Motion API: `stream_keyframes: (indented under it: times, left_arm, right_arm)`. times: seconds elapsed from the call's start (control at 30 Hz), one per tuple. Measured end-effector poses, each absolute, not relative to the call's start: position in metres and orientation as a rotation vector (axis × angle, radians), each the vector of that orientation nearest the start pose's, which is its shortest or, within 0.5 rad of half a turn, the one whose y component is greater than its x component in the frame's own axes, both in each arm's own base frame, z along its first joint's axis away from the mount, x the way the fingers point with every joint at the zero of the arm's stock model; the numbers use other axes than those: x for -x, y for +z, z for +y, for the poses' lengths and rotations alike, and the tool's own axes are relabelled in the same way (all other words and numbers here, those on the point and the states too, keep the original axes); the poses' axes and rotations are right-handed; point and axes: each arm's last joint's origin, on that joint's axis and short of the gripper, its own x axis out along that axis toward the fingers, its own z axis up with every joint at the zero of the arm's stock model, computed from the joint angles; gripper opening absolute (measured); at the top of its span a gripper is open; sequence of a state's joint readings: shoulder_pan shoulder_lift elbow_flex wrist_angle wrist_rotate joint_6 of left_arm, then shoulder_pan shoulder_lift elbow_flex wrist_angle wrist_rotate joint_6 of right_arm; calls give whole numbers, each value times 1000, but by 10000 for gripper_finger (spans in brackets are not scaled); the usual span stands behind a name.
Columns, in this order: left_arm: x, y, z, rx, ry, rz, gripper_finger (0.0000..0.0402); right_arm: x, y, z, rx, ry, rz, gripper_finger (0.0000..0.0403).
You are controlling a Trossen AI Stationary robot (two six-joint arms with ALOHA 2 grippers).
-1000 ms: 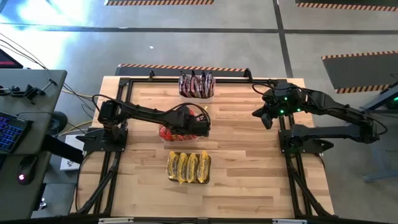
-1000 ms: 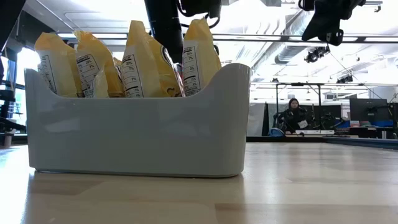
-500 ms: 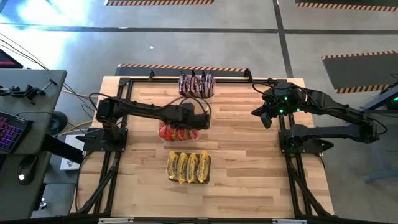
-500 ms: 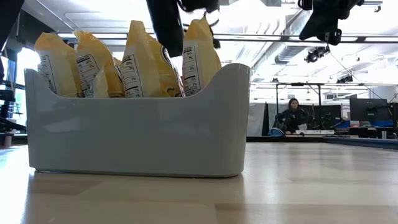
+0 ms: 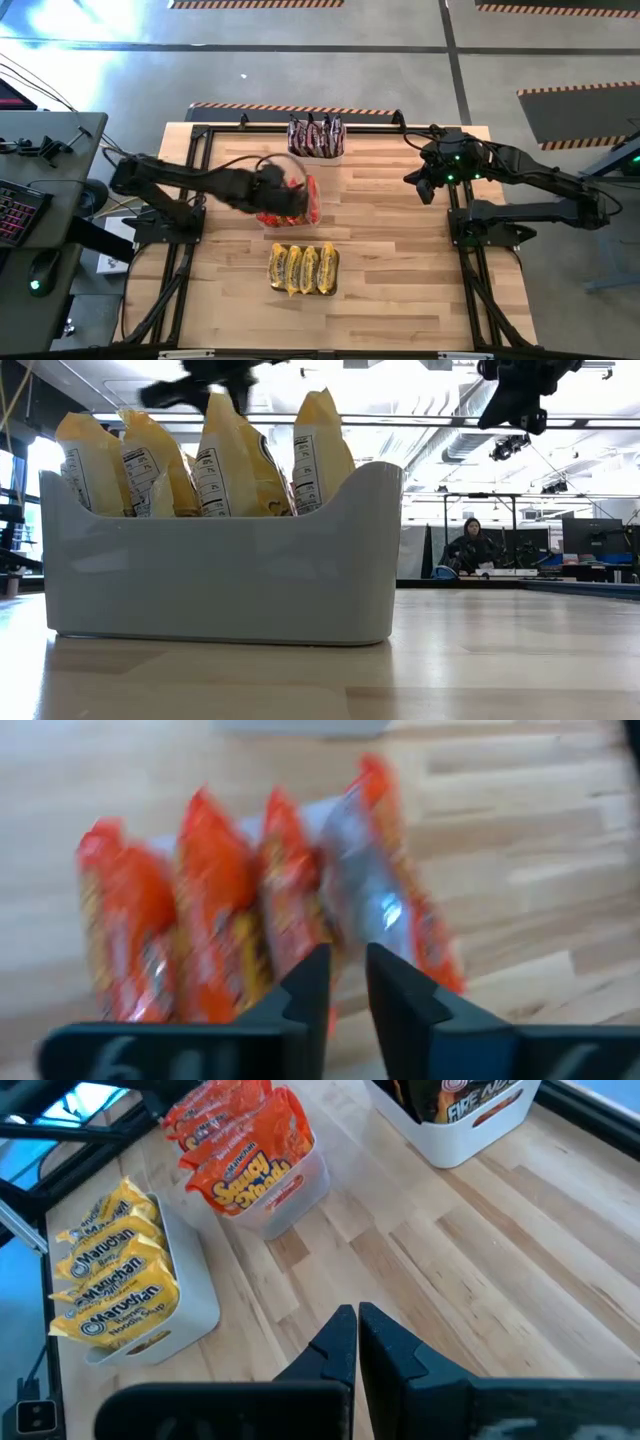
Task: Sort Maruchan noodles
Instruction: Put the orange noodle pack into the transparent bin
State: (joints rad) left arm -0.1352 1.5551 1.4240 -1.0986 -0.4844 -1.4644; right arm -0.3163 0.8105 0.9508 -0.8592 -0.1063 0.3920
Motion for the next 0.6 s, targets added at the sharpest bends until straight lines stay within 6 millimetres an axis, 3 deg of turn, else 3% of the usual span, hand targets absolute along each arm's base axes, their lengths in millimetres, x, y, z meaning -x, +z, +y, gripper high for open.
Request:
stream_keyframes:
  times: [0.17,0.3,0.5,0.6]
  left_arm:
    - [-260,288,-44,959,1042,746,7]
    - [-249,284,-46,924,983,671,6]
    - [-286,296,-26,704,722,434,1]
    - [-309,286,-21,472,579,395,1]
  right_arm:
    - [-148,321,-45,-523,-341,684,0]
    - [-167,319,-49,-490,-264,661,0]
    - [-200,315,-57,-420,-139,591,0]
    - [-207,317,-59,-392,-118,549,0]
